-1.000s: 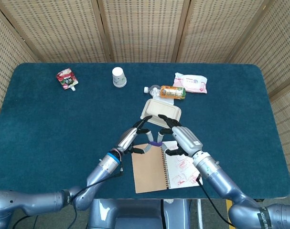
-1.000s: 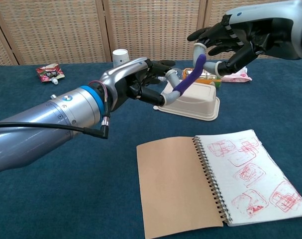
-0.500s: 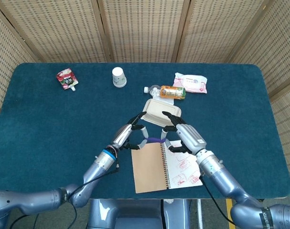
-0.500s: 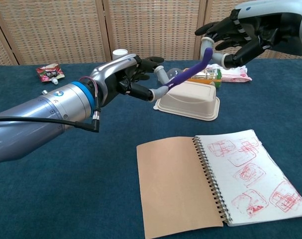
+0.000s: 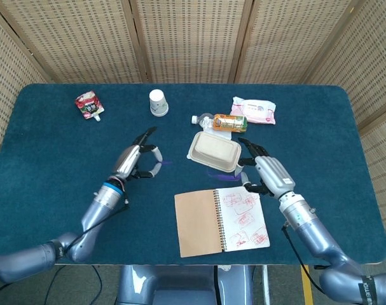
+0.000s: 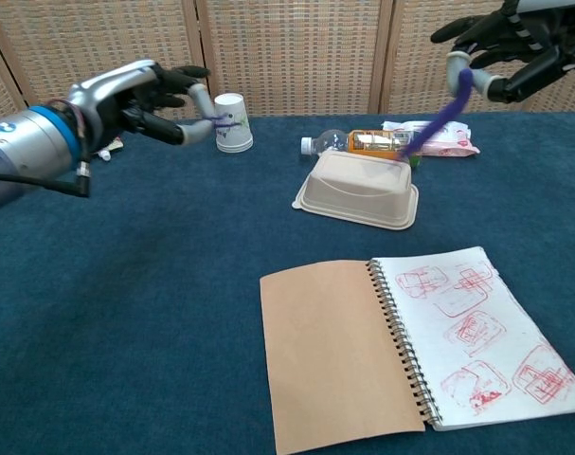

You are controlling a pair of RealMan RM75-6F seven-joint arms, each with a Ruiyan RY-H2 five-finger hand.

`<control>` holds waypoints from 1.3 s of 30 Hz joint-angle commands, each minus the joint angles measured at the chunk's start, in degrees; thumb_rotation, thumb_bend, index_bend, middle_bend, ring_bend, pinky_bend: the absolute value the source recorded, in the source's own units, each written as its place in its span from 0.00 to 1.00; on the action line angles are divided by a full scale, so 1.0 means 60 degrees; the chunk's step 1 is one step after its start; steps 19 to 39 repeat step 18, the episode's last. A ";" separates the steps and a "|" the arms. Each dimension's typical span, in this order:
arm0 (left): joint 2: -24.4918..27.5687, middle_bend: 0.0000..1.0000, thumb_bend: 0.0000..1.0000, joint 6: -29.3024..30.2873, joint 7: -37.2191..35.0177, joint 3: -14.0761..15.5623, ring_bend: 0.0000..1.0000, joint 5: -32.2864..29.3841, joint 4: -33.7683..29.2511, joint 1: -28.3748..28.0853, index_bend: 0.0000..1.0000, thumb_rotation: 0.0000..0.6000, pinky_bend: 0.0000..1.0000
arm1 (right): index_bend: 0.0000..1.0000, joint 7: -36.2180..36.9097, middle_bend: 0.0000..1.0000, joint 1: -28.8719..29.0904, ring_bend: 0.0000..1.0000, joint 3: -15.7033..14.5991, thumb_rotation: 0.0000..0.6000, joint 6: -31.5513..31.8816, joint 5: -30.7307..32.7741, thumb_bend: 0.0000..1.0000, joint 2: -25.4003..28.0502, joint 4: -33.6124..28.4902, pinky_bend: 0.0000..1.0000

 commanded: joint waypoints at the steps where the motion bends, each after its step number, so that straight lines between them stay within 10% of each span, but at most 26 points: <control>1: 0.1311 0.00 0.52 0.0248 -0.0626 -0.0011 0.00 0.0250 0.0332 0.0598 0.72 1.00 0.00 | 0.80 0.0072 0.02 -0.0253 0.00 -0.0152 1.00 0.0075 -0.0238 0.75 0.0262 0.0377 0.00; 18: 0.4706 0.00 0.52 0.0970 -0.1097 0.0936 0.00 0.1615 0.1137 0.1989 0.71 1.00 0.00 | 0.80 0.0545 0.02 -0.0951 0.00 -0.0560 1.00 0.0057 -0.0754 0.75 0.0623 0.1264 0.00; 39: 0.4706 0.00 0.52 0.0970 -0.1097 0.0936 0.00 0.1615 0.1137 0.1989 0.71 1.00 0.00 | 0.80 0.0545 0.02 -0.0951 0.00 -0.0560 1.00 0.0057 -0.0754 0.75 0.0623 0.1264 0.00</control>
